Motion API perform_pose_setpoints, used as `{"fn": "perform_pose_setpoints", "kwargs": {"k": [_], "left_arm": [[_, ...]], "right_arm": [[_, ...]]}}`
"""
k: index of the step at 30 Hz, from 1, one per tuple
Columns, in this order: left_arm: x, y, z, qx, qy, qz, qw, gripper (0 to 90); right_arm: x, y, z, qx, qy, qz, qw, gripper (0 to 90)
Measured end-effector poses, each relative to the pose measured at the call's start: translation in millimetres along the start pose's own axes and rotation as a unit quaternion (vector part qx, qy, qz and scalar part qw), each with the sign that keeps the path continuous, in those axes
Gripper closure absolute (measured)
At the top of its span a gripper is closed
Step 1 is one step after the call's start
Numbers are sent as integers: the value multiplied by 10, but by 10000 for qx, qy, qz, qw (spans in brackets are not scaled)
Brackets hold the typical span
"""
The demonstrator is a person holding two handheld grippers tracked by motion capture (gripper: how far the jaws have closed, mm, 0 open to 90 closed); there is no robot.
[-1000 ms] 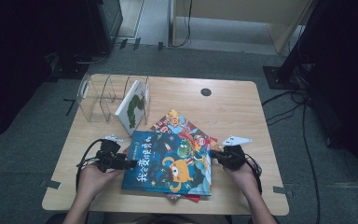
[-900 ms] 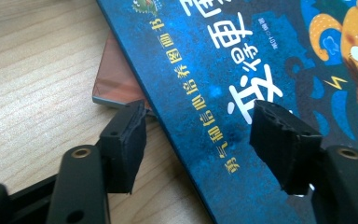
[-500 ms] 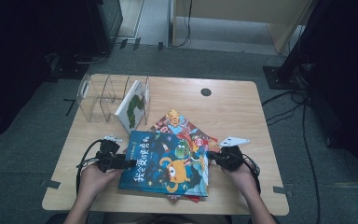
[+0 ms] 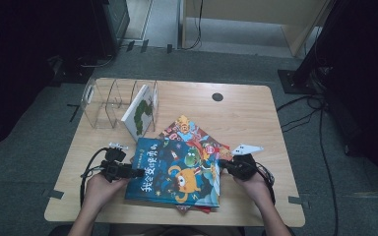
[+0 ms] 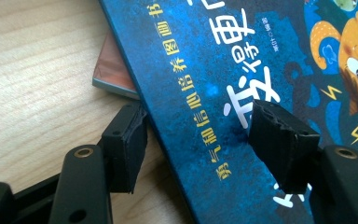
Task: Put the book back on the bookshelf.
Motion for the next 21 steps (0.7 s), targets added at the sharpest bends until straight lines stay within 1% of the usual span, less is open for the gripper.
{"fn": "perform_pose_setpoints", "kwargs": {"k": [3,4,6,9,11,13,18,21], "left_arm": [[12,-16,-6,49,100,-105,9999,376],[11,-23,-1,78,97,-109,9999,371],[9,-36,7,108,152,-144,9997,360],[7,-37,9,119,160,-144,9997,361],[-16,-49,10,153,181,-103,9997,343],[-41,-41,21,215,142,-12,9997,325],[-51,-27,30,207,221,4,9995,337],[-15,-59,25,318,353,-148,9988,327]], "right_arm": [[2,1,-3,-3,-18,4,10000,900],[2,2,-3,-4,-20,5,10000,900],[-3,0,-7,-20,-26,17,10000,900],[-4,0,-7,-29,-72,29,10000,900],[-2,1,-7,-22,-148,57,9999,900],[-10,0,-11,-42,-149,71,9999,900],[-5,0,-11,-39,-139,80,9999,900],[-1,-7,-6,-52,-141,89,9998,900]]}}
Point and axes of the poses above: each handheld gripper's, and its own axes: y roughly backward along the jaws, z roughly out of its top, x roughly to its left, the point moved 2 cm from there along -y, roughly forward along the jaws, and after that the axes turned 15 degrees about y, right-handed, at the moved point
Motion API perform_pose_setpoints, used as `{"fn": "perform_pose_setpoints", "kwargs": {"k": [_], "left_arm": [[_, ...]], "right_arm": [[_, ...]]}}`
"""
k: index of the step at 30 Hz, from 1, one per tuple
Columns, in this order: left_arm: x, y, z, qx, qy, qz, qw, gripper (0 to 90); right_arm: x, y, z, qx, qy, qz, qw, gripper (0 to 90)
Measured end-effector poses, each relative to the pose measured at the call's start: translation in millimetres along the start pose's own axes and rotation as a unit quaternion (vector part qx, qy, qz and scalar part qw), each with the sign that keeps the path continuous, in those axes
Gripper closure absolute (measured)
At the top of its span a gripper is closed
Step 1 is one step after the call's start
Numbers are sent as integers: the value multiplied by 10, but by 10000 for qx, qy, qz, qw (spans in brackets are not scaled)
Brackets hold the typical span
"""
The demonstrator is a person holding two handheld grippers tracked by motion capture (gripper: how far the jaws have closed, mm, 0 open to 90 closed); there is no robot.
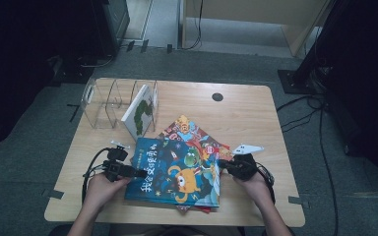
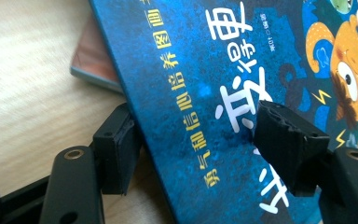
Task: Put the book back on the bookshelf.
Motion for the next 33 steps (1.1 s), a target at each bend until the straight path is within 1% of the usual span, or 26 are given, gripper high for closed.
{"fn": "perform_pose_setpoints", "kwargs": {"k": [1,4,7,11,12,14,17,19,22,23,24,25,27,29,31,32,33], "left_arm": [[8,-1,-1,-33,15,-36,10000,325],[18,0,0,-66,-16,-40,10000,323],[31,-1,-5,-88,-9,-109,9999,326],[12,16,2,-87,49,-69,9999,336],[5,42,5,-100,69,-73,9999,347],[-24,119,7,-219,82,-126,9996,377],[-67,245,47,-273,89,-307,9991,395],[-115,337,71,-307,7,-345,9989,420],[-192,463,109,-217,-121,-287,9993,461],[-215,496,127,-197,-157,-325,9992,486],[-229,531,149,-164,-143,-433,9988,497],[-260,571,176,-153,-96,-583,9981,518],[-321,636,210,-160,-148,-710,9972,540],[-392,712,254,-155,-177,-897,9957,568],[-465,767,307,-93,-190,-1088,9938,596],[-494,782,329,-45,-247,-1097,9936,608],[-542,791,356,-11,-280,-1057,9940,615]], "right_arm": [[4,-3,2,-1,33,1,10000,900],[22,-4,8,21,113,-28,9999,900],[24,-4,10,26,117,-34,9999,900],[21,-5,8,21,121,-20,9999,900],[22,-5,8,19,115,-14,9999,900],[20,-4,7,19,143,-12,9999,900],[21,-7,13,30,167,-2,9999,900],[25,-11,17,36,189,26,9998,900],[34,-17,22,36,194,62,9998,900],[38,-18,23,37,196,59,9998,900],[44,-20,25,32,183,61,9998,900],[44,-20,24,33,185,67,9998,900],[43,-26,25,14,217,122,9997,900],[47,-34,26,-4,212,196,9996,900],[58,-52,34,-43,207,269,9994,900],[69,-69,40,-86,202,293,9993,900],[80,-80,46,-102,211,341,9991,900]]}}
Point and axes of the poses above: each handheld gripper's, and its own axes: y roughly backward along the jaws, z roughly out of its top, x roughly to its left, the point moved 2 cm from there along -y, roughly forward along the jaws, and after that the axes turned 15 degrees about y, right-handed, at the moved point
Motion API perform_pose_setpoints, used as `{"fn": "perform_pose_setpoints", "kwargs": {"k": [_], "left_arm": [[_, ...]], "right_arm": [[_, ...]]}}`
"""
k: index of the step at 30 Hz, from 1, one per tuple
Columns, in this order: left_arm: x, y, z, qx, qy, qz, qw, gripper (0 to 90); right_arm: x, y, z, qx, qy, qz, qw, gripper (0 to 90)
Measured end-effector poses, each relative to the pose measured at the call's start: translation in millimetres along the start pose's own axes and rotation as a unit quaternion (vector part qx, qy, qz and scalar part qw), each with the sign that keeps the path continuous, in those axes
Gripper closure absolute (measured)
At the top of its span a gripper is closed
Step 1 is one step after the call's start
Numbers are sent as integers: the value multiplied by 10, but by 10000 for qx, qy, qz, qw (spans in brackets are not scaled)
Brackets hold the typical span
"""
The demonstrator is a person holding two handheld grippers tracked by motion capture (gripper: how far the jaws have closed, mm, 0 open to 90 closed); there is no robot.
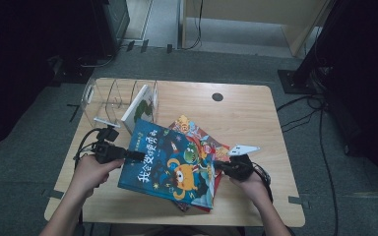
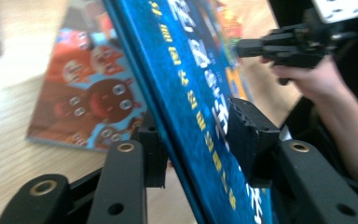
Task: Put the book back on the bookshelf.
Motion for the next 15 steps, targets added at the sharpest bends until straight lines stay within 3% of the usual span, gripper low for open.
{"fn": "perform_pose_setpoints", "kwargs": {"k": [4,6,11,15], "left_arm": [[-148,35,121,33,-214,290,9993,611],[-189,67,169,98,-254,369,9989,617],[-258,119,297,290,-222,493,9981,639],[-343,155,415,482,-234,716,9960,644]], "right_arm": [[63,-75,56,-50,288,53,9996,878],[73,-94,72,-47,303,96,9995,877],[79,-139,106,-66,348,152,9993,868],[73,-176,145,-58,395,212,9990,857]]}}
Point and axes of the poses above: each handheld gripper's, and its own axes: y roughly backward along the jaws, z roughly out of its top, x roughly to its left, the point moved 2 cm from there along -y, roughly forward along the jaws, and after that the axes turned 15 degrees about y, right-handed, at the moved point
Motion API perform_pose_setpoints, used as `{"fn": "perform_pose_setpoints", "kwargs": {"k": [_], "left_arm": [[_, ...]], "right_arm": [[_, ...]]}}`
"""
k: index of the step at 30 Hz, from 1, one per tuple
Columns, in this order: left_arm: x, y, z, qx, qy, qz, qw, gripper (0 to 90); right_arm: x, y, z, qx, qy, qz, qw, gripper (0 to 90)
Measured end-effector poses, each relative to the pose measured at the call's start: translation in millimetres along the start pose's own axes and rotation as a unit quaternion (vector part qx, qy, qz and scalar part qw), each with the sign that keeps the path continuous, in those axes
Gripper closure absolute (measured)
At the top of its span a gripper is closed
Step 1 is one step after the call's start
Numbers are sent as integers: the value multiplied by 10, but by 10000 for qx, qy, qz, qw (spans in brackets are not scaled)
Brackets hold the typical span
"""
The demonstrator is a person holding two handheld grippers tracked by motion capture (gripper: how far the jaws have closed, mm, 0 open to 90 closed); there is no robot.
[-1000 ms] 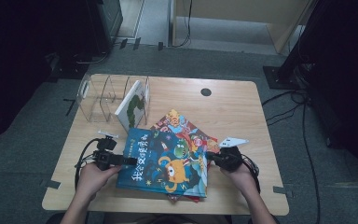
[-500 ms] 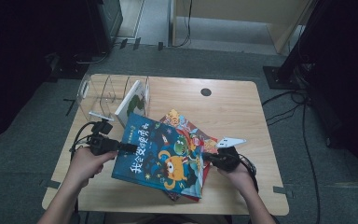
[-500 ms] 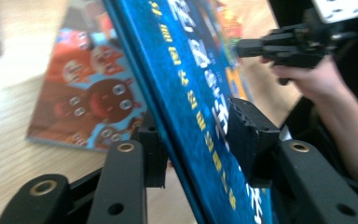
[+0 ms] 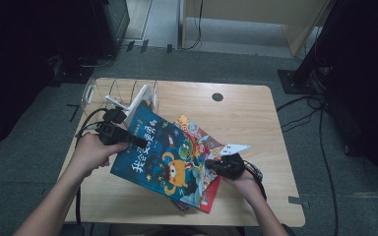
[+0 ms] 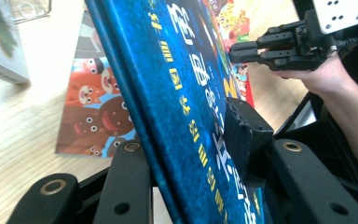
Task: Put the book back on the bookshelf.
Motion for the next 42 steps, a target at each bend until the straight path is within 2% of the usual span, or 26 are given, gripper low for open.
{"fn": "perform_pose_setpoints", "kwargs": {"k": [4,7,10,14,16,17,21,25,26,30,35,38,42], "left_arm": [[-90,84,112,70,-85,166,9998,656],[-114,145,187,134,-101,79,9998,688],[-110,191,277,253,-30,73,9996,711],[-138,289,418,444,91,-125,9989,774],[-207,326,480,487,82,-6,9988,798],[-245,336,507,549,57,34,9985,798],[-409,376,593,565,-67,233,9981,813],[-491,403,650,688,-32,278,9972,837],[-513,417,669,723,-113,389,9966,837],[-592,490,700,543,-172,606,9965,839],[-644,622,711,429,-253,875,9949,838],[-617,733,689,335,-204,833,9957,839],[-510,881,623,170,-26,709,9973,839]], "right_arm": [[22,-61,51,-10,96,19,10000,856],[33,-106,83,-43,158,6,9999,833],[50,-155,118,-83,94,11,9999,828],[105,-234,177,-143,336,23,9993,728],[138,-279,212,-156,542,27,9984,711],[146,-292,221,-165,556,9,9983,709],[153,-305,230,-177,541,13,9984,655],[115,-257,192,-174,399,-63,9990,596],[109,-252,185,-183,409,-79,9990,585],[111,-244,180,-124,532,-197,9983,550],[148,-247,169,-116,742,-244,9969,518],[143,-249,158,-187,704,-209,9971,508],[141,-253,149,-232,752,-171,9968,478]]}}
Point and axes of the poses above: each handheld gripper's, and its own axes: y roughly backward along the jaws, z roughly out of its top, x roughly to its left, the point moved 2 cm from there along -y, roughly forward along the jaws, and after that the axes turned 15 degrees about y, right-handed, at the moved point
